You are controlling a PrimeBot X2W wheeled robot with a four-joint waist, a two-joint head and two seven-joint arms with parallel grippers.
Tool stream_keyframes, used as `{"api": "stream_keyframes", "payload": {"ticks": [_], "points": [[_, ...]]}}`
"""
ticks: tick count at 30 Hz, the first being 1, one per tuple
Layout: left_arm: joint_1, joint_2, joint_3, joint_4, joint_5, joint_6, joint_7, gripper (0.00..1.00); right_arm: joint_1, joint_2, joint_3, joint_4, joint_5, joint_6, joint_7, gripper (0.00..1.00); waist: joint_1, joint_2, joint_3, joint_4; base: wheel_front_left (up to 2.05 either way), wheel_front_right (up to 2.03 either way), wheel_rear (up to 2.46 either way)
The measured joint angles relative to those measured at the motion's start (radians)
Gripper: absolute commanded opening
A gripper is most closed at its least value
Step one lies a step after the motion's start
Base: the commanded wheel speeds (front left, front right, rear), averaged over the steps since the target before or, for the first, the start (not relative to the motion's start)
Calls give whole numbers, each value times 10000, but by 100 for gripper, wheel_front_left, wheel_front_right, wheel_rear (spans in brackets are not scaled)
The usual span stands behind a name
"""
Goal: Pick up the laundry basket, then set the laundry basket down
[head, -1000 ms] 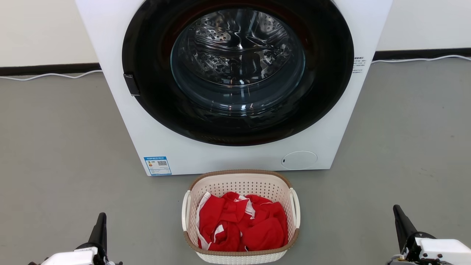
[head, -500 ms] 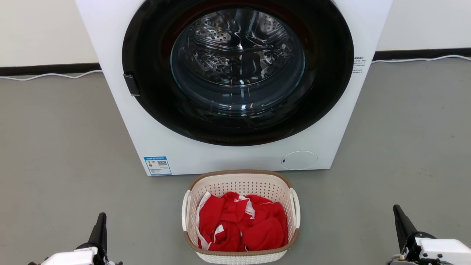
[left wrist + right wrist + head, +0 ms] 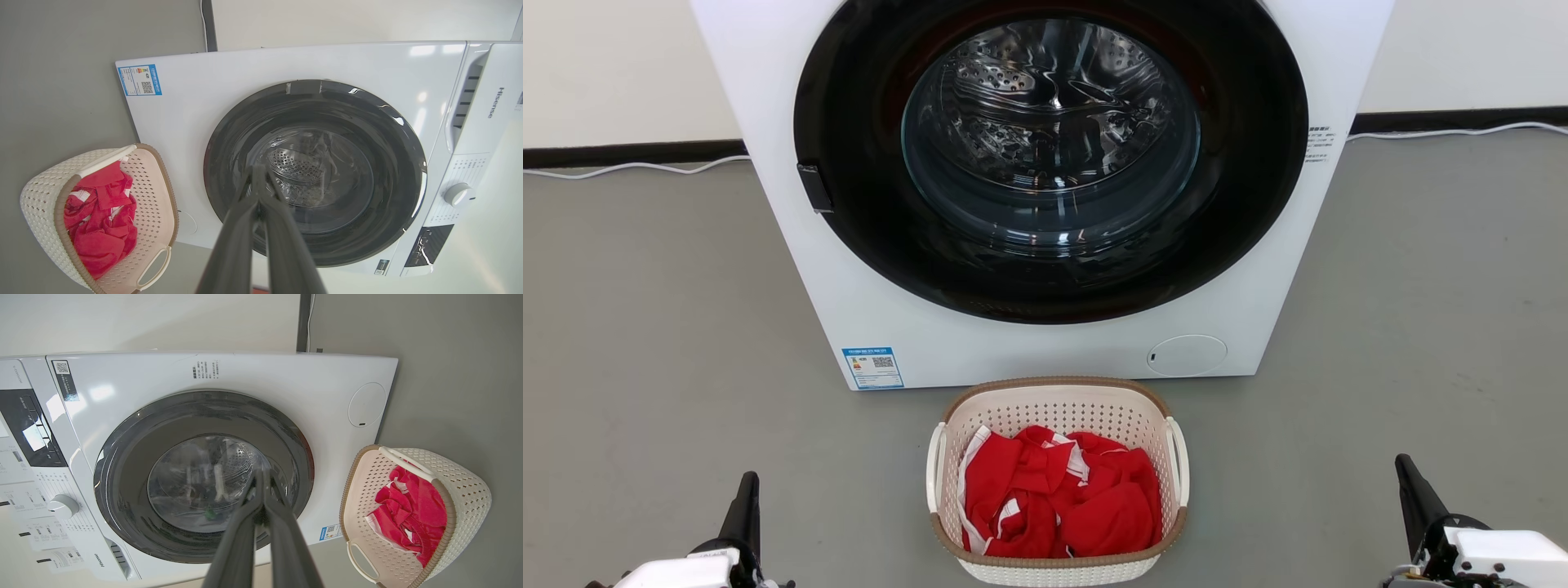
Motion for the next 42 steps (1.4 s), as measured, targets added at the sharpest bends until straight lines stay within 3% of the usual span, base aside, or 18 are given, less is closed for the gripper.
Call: {"api": "stream_keyframes", "payload": {"ticks": [42], "points": [[0, 0, 0, 0, 0, 0, -2, 0, -1, 0, 0, -2, 0, 0, 0, 0, 0, 0, 0, 0, 0, 0, 0]]}}
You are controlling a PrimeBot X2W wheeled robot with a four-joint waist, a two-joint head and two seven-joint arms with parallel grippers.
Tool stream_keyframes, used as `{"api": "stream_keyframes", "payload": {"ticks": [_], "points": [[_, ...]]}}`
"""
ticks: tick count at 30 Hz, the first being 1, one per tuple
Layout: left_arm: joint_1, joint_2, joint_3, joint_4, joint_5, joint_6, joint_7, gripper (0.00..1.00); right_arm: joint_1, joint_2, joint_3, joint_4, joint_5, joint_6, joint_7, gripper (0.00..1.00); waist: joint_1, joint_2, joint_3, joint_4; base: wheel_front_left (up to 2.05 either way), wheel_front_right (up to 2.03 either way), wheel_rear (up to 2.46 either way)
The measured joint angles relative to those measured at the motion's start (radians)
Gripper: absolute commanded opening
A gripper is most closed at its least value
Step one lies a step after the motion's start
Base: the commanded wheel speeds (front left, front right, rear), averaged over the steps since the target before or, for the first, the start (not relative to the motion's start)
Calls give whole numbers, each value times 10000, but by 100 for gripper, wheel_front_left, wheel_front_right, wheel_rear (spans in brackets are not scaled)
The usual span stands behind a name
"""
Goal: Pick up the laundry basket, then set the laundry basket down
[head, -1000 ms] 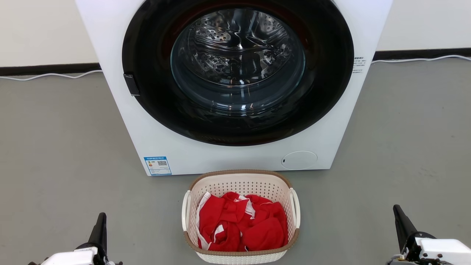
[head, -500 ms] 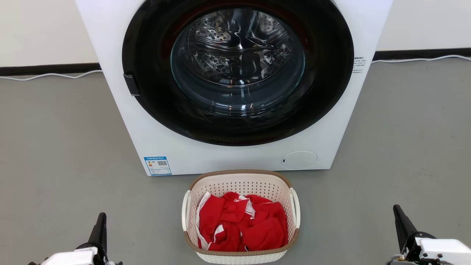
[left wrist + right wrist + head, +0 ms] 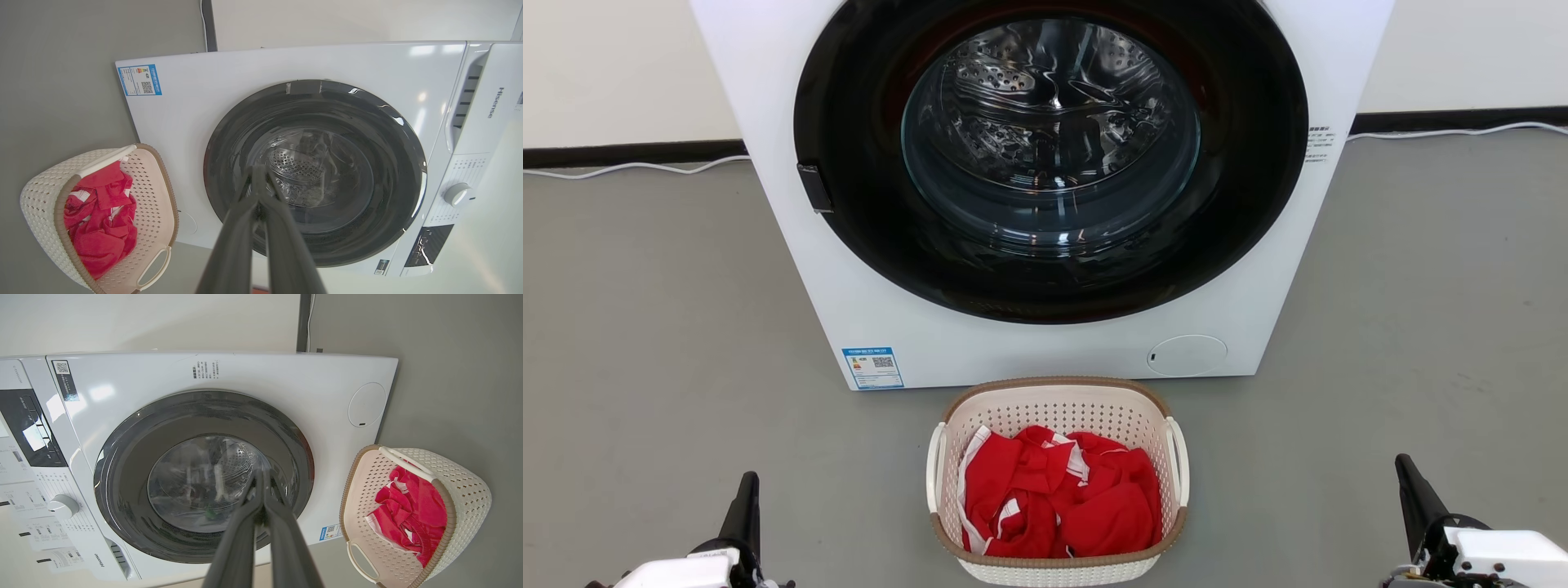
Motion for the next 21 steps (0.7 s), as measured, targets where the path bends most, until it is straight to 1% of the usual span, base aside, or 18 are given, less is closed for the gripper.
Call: {"api": "stream_keyframes", "payload": {"ticks": [21], "points": [[0, 0, 0, 0, 0, 0, 0, 0, 0, 0, 0, 0, 0, 0, 0, 0, 0, 0, 0, 0, 0, 0, 0]]}}
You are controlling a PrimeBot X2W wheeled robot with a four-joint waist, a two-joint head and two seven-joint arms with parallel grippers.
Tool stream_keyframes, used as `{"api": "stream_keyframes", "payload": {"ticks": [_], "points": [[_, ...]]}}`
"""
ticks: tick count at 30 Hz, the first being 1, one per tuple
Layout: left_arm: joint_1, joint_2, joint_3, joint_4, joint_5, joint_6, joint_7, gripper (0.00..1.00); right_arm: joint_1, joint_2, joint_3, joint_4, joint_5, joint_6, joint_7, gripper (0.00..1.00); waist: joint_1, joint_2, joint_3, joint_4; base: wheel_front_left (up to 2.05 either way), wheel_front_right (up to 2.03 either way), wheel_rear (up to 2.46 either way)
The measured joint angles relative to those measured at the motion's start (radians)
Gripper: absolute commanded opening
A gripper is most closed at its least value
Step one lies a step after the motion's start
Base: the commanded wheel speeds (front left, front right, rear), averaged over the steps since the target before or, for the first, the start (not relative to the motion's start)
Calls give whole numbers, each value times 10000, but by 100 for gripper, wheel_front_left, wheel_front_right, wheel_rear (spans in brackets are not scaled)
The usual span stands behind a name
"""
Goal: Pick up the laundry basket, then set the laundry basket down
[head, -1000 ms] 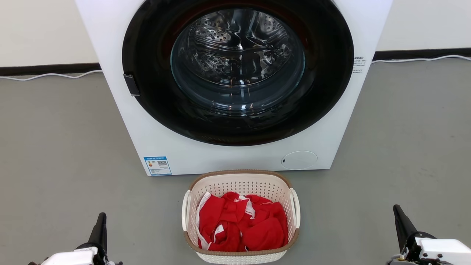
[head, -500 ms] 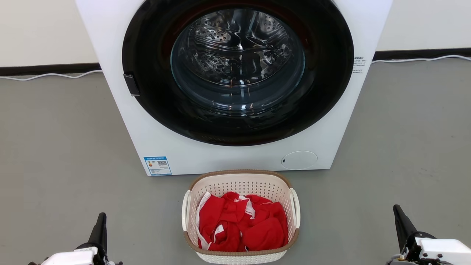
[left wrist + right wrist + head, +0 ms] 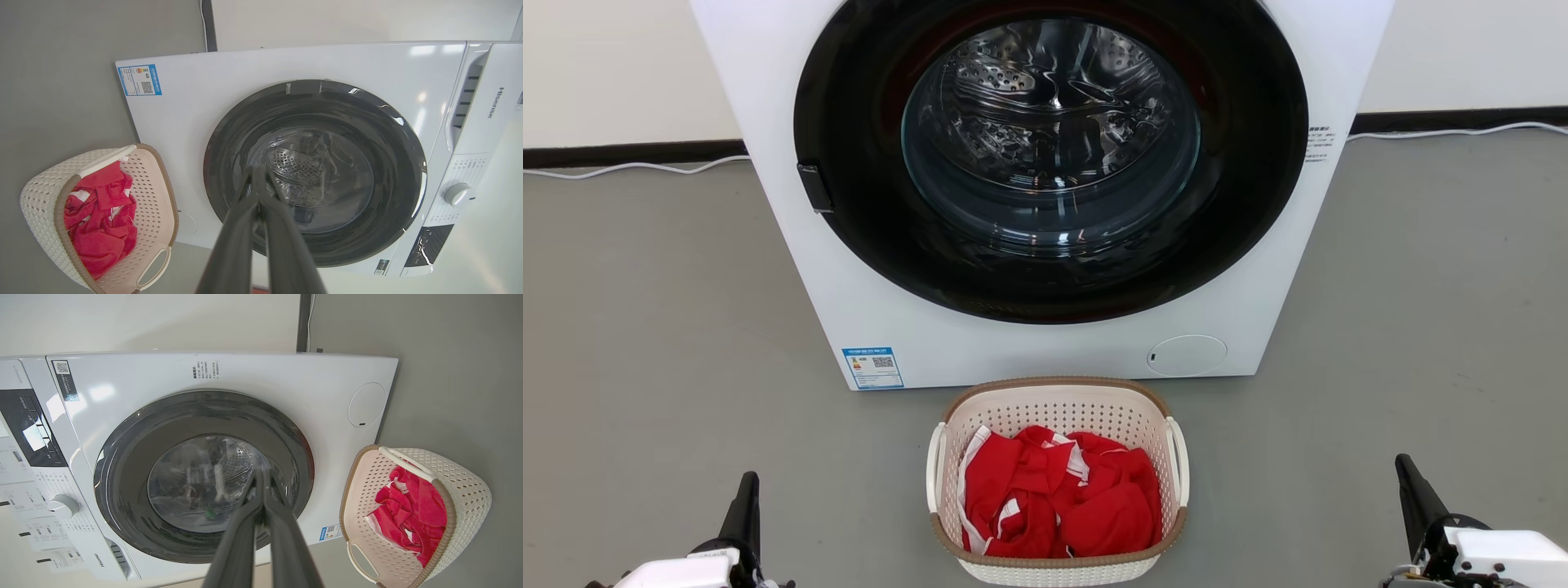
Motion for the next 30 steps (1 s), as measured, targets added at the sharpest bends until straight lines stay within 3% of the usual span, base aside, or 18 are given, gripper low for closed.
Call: {"api": "stream_keyframes", "payload": {"ticks": [30], "points": [[0, 0, 0, -2, 0, 0, 0, 0, -1, 0, 0, 0, 0, 0, 0, 0, 0, 0, 0, 0, 0, 0, 0]]}}
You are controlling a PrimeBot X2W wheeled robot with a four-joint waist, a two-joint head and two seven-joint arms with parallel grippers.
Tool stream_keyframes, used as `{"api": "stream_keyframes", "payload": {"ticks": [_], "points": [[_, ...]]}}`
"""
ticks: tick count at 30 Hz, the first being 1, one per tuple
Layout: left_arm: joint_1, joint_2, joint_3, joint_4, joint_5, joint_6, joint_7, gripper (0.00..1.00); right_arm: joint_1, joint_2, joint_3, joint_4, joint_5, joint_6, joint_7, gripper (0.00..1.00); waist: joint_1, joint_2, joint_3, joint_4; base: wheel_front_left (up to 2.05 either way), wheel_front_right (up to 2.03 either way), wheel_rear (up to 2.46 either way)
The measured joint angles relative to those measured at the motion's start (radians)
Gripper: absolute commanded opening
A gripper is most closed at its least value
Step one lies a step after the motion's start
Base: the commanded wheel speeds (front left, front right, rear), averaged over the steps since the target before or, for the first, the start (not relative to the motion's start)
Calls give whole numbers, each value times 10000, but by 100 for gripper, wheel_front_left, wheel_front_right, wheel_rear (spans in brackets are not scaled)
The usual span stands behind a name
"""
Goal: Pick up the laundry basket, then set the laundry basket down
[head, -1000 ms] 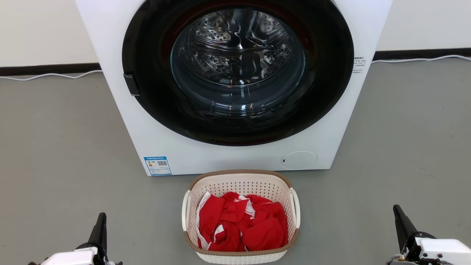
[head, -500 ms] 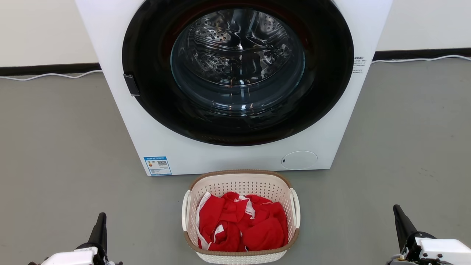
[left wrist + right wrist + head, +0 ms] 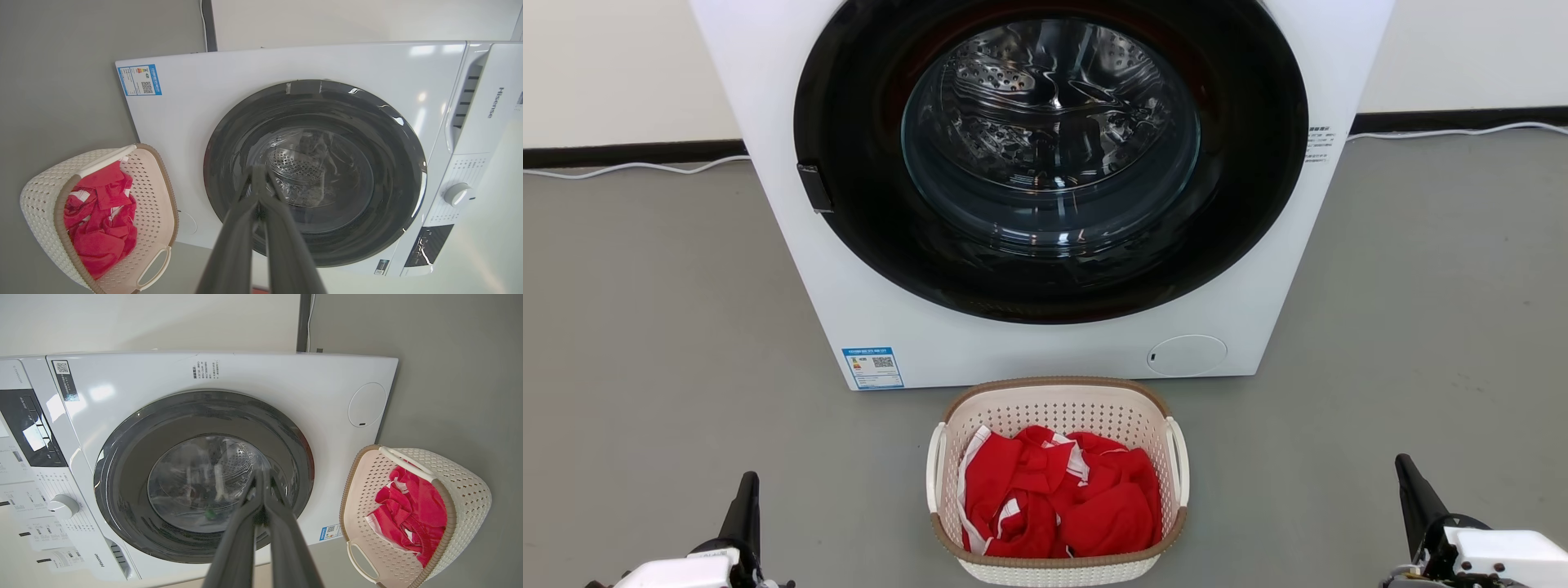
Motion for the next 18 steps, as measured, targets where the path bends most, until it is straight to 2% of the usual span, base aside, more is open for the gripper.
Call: {"api": "stream_keyframes", "payload": {"ticks": [18], "points": [[0, 0, 0, 0, 0, 0, 0, 0, 0, 0, 0, 0, 0, 0, 0, 0, 0, 0, 0, 0, 0, 0, 0]]}}
